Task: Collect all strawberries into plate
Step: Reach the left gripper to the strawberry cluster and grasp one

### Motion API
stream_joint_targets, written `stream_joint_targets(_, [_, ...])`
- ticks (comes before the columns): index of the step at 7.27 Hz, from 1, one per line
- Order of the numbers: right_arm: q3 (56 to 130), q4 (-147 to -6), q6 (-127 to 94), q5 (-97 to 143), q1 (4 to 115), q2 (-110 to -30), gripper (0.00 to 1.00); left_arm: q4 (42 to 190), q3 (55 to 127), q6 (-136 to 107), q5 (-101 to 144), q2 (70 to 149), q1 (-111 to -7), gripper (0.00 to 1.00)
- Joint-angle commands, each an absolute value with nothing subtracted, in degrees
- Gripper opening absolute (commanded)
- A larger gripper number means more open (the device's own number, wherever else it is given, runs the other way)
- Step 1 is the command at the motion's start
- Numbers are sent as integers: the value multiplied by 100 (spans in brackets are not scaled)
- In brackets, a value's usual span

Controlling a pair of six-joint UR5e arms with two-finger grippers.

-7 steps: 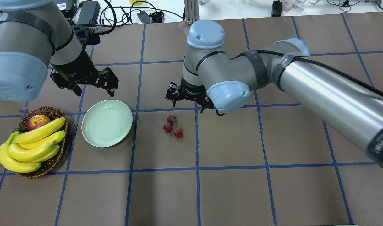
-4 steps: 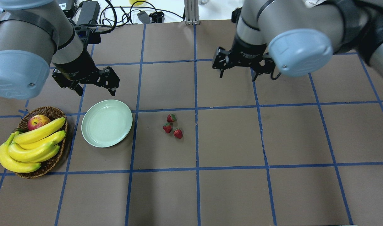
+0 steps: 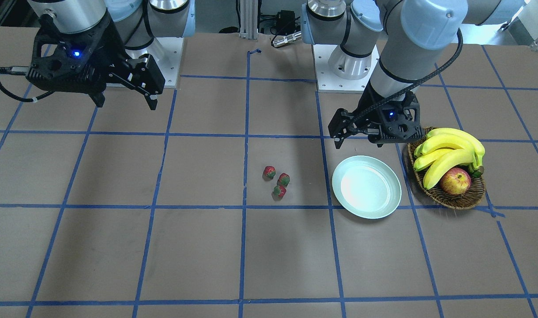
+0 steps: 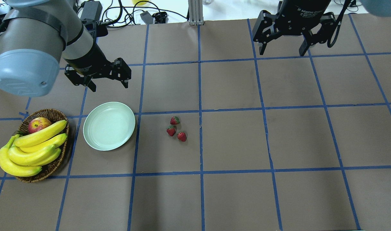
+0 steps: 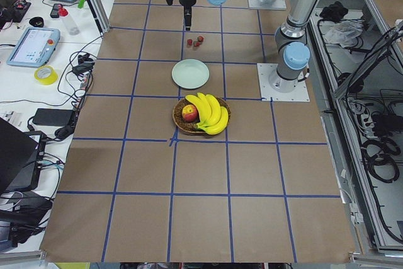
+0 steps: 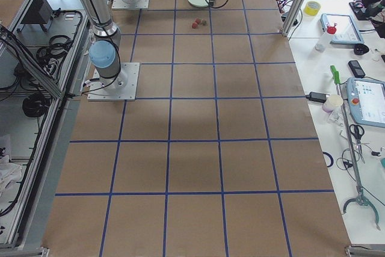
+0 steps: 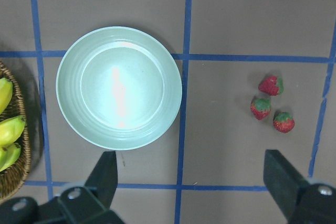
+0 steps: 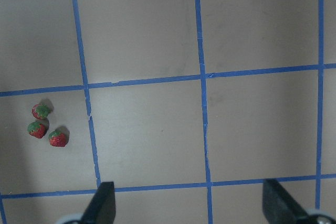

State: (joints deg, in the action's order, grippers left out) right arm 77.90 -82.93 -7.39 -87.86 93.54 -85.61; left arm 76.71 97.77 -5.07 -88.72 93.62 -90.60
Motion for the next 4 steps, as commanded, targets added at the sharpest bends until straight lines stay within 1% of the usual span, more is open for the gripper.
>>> stream_joint_targets(1, [7857, -8638, -695, -8815, 9395, -8586, 100, 6634, 9791, -563, -8755, 9981, -9403, 100])
stream_joint_targets(3, [7980, -8980, -494, -9077, 9335, -8578, 100, 6095, 9922, -291, -8324, 10474, -9623, 100])
stream_joint_targets(4, [8015, -9139, -501, -9062, 9377, -8569, 100, 5725, 10123, -133, -8323, 10703, -9763, 100])
